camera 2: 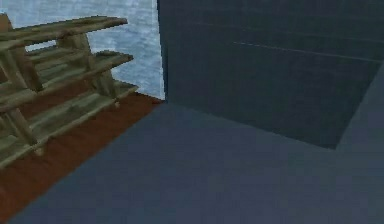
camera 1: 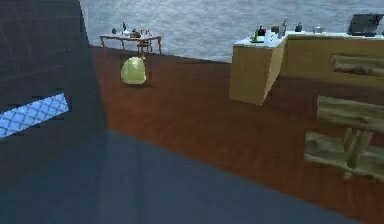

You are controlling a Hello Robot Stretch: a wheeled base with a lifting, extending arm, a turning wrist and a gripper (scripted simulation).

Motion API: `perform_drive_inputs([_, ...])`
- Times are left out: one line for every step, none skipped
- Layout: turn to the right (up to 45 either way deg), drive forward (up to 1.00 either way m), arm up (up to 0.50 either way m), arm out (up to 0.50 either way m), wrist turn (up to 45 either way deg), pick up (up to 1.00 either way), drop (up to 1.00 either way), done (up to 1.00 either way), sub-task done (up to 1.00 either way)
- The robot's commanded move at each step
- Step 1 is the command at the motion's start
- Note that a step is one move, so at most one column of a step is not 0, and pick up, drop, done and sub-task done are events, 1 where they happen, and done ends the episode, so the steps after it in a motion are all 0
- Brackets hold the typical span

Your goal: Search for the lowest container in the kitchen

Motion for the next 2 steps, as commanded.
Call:
perform_drive_inputs([12.0,0.00,0.00,0.00,0.0,0.00,0.00,0.00,0.00])
perform_drive_inputs([0.0,1.00,0.00,0.00,0.0,0.00,0.00,0.00,0.00])
